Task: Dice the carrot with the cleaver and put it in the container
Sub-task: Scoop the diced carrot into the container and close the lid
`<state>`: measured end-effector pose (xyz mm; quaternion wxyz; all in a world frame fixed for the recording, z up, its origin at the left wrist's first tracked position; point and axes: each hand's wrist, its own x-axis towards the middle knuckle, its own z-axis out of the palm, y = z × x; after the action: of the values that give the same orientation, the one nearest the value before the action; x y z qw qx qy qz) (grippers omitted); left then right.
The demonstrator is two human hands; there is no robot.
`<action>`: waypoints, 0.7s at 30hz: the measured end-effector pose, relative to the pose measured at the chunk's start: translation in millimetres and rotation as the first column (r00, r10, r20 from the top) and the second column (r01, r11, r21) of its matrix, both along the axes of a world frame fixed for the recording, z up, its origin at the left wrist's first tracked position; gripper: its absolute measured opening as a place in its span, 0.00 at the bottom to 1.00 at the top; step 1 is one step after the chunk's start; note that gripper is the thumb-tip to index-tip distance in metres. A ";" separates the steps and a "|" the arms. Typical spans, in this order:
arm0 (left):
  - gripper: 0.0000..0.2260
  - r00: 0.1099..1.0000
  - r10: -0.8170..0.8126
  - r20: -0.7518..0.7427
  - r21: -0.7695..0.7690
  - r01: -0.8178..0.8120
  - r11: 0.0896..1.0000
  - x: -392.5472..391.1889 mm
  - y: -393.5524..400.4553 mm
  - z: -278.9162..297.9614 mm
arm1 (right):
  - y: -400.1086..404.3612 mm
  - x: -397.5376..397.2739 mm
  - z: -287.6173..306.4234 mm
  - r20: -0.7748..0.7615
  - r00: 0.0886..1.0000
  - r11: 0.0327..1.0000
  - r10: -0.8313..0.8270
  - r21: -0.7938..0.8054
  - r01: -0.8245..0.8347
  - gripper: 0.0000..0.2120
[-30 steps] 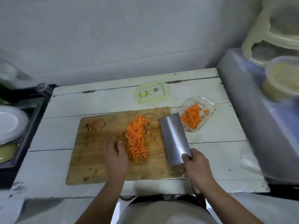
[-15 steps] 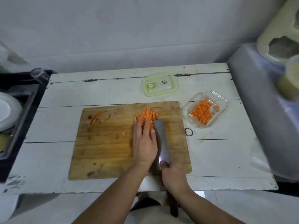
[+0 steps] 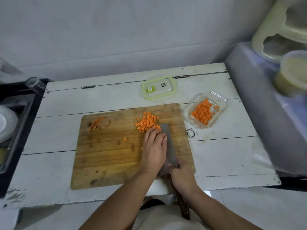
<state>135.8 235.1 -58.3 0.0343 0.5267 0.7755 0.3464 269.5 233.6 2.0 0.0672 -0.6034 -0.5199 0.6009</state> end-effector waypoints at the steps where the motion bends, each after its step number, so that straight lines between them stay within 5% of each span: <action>1: 0.10 1.000 0.003 -0.008 0.007 -0.003 1.000 0.9 1.4 -0.6 | 0.6 1.1 0.8 -0.005 1.000 1.000 0.001 0.001 -0.001 0.06; 9: 0.11 1.000 -0.006 0.015 0.131 0.004 0.991 25.8 27.1 20.8 | 21.8 29.6 19.9 0.001 1.000 0.998 -0.026 0.064 0.026 0.06; 21: 0.08 0.959 -0.256 0.118 0.205 0.228 0.952 104.7 182.2 60.2 | 130.6 89.8 76.2 -0.014 0.947 0.943 -0.320 0.098 0.319 0.06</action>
<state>240.6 417.3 1.8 0.0820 0.5925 0.6639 0.4487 359.3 364.2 78.1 0.1931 -0.6761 -0.4445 0.5549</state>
